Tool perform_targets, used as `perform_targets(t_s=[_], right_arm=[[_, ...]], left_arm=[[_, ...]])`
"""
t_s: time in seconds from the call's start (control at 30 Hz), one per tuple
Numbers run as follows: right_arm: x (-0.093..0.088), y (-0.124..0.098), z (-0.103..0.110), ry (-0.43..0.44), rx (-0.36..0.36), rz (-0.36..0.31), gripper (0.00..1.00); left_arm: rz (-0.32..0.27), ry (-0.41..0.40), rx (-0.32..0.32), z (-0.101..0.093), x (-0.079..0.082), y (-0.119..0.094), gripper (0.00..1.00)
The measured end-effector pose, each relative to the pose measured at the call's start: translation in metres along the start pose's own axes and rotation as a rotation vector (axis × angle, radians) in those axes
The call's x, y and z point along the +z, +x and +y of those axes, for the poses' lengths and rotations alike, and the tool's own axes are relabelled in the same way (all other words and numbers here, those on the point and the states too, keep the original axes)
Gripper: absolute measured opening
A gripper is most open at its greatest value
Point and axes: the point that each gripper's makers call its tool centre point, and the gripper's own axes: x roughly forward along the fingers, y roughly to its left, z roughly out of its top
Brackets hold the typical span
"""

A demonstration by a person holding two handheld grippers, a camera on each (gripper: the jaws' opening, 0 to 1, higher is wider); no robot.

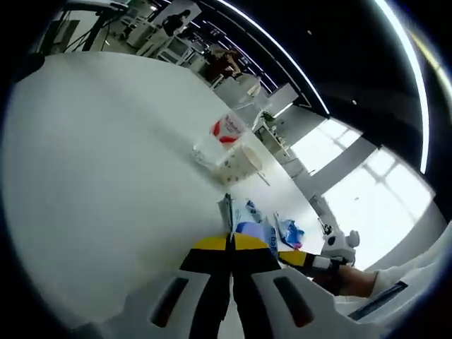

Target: Arrange the tabletop items into an orderly group along one side of the table until the central work area is clear of visible clutter.

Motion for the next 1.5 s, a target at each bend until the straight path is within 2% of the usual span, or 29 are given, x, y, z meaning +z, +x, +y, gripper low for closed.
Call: perform_targets(t_s=[0.07,0.1,0.17,0.27,0.33,0.4,0.47,0.5,0.57,0.63,0.73,0.83,0.9,0.97,1.0,1.03,1.07,1.1,1.13,1.27,1.4,1.5], right_arm=[[0.001,-0.005,0.005,-0.032,0.036,0.011,0.0],[0.005,-0.008,0.008,-0.032,0.043,-0.006,0.0],[0.011,-0.015,0.008,-0.036,0.032,-0.022,0.0],[0.021,-0.029,0.006,0.069,0.007,-0.08,0.0],[0.023,-0.038,-0.001,0.096,-0.021,-0.088,0.0],[0.029,-0.046,-0.005,0.118,-0.03,-0.117,0.0],[0.038,-0.054,-0.004,0.165,-0.023,-0.162,0.0],[0.046,-0.06,-0.004,0.199,-0.012,-0.207,0.0],[0.062,-0.072,-0.002,0.26,0.022,-0.282,0.0],[0.075,-0.084,-0.004,0.273,0.025,-0.348,0.0],[0.081,-0.093,-0.01,0.264,-0.003,-0.383,0.0],[0.088,-0.1,-0.022,0.357,-0.004,-0.452,0.0],[0.089,-0.104,-0.028,0.387,-0.014,-0.473,0.0],[0.089,-0.106,-0.03,0.403,-0.013,-0.48,0.0],[0.09,-0.107,-0.031,0.408,-0.014,-0.484,0.0],[0.091,-0.108,-0.032,0.41,-0.017,-0.487,0.0],[0.093,-0.109,-0.033,0.413,-0.023,-0.491,0.0],[0.095,-0.109,-0.032,0.415,-0.023,-0.496,0.0],[0.098,-0.109,-0.031,0.416,-0.018,-0.499,0.0],[0.101,-0.103,-0.03,0.393,-0.034,-0.495,0.0],[0.103,-0.101,-0.039,0.391,-0.068,-0.503,0.0],[0.108,-0.1,-0.048,0.398,-0.086,-0.511,0.0]], left_arm=[[0.013,0.011,0.005,0.0,0.0,0.001,0.0],[0.021,0.026,0.017,0.0,0.0,0.002,0.0],[0.034,0.048,0.028,-0.004,0.002,0.006,0.0],[0.064,0.112,0.031,-0.016,0.003,0.018,0.0],[0.099,0.17,0.024,-0.024,0.002,0.028,0.0],[0.108,0.218,0.028,-0.031,0.004,0.038,0.0],[0.102,0.206,0.017,-0.037,0.007,0.046,0.0],[0.081,0.192,0.002,-0.043,0.012,0.051,0.0],[0.06,0.104,-0.028,-0.051,0.017,0.058,0.0],[0.041,0.058,-0.049,-0.055,0.021,0.061,0.0],[0.029,-0.076,-0.117,-0.069,0.022,0.069,0.15],[0.04,-0.085,-0.169,-0.084,0.016,0.076,0.2],[0.059,-0.09,-0.198,-0.092,0.009,0.08,0.23],[0.06,-0.058,-0.208,-0.097,0.004,0.082,0.21],[0.092,-0.007,-0.199,-0.097,-0.003,0.083,0.14],[0.099,0.033,-0.186,-0.096,-0.004,0.085,0.08],[0.084,0.083,-0.155,-0.093,-0.001,0.088,0.02],[0.08,0.11,-0.118,-0.089,0.001,0.089,0.0],[0.077,0.146,-0.091,-0.086,0.005,0.093,0.0],[0.074,0.2,-0.079,-0.087,0.015,0.11,0.0],[0.084,0.251,-0.065,-0.093,0.02,0.124,0.0],[0.096,0.331,-0.06,-0.098,0.026,0.134,0.0]])
